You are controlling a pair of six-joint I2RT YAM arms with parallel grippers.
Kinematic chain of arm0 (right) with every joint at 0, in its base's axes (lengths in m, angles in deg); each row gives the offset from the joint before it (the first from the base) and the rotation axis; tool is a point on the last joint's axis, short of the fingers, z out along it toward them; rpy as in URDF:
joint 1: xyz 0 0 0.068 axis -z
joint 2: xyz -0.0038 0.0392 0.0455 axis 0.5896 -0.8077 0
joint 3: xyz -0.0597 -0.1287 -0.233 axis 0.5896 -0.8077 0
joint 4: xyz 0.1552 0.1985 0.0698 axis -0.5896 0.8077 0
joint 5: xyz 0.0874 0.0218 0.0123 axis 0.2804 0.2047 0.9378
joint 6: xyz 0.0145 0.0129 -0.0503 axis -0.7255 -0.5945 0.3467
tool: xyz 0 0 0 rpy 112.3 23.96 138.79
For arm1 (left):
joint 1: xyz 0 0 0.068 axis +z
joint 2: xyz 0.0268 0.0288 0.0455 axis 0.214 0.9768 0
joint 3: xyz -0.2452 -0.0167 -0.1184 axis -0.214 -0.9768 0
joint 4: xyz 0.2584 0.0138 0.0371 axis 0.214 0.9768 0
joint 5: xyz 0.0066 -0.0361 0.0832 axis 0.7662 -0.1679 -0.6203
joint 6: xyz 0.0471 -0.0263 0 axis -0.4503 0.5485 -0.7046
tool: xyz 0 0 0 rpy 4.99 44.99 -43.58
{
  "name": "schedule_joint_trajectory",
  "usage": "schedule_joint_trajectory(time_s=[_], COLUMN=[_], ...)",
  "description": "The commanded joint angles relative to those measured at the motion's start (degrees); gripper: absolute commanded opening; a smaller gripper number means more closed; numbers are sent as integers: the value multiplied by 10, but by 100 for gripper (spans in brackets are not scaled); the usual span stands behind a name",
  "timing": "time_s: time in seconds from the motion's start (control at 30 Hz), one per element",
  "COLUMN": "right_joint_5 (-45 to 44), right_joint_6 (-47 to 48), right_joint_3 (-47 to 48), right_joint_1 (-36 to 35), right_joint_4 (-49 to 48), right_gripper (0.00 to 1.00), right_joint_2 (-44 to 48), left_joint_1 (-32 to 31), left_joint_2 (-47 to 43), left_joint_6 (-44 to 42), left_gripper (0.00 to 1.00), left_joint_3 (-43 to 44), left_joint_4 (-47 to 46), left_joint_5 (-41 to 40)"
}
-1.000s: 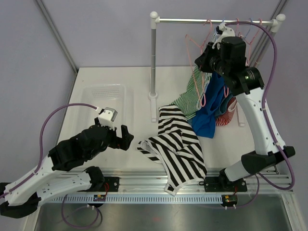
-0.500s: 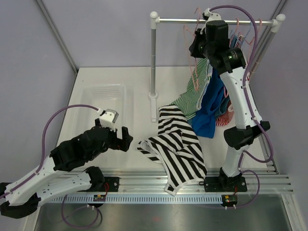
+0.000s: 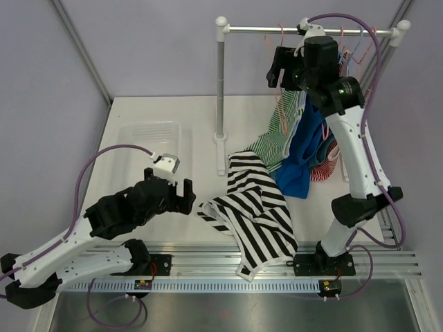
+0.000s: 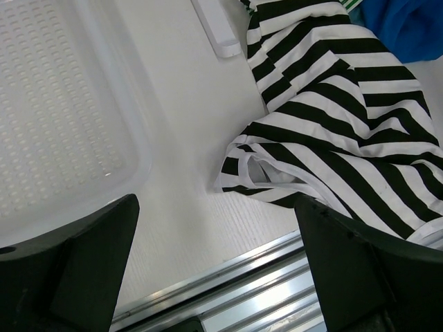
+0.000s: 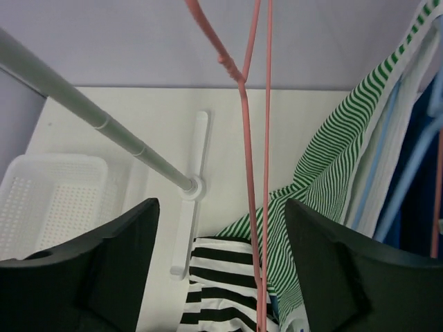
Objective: Remove the tank top from the hanger
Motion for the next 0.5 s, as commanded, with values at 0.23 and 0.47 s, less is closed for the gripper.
schedule_joint_trajectory(time_s=[0.23,0.47], right_joint_5=[7,206], right_joint_6=[-8,-59], right_joint_3=[-115,-367], right_joint_1=[-8,-8], right_joint_4=[-31,-157], right_gripper=[100,100], right_joint_2=[245,506], left_joint_1=[-17,-53], left_joint_2=[188,405], left_joint_6=[1,-26], left_gripper=[99,99], left_joint_3=[75,167], left_joint_4=[-190,-225], left_joint_5=[64,76])
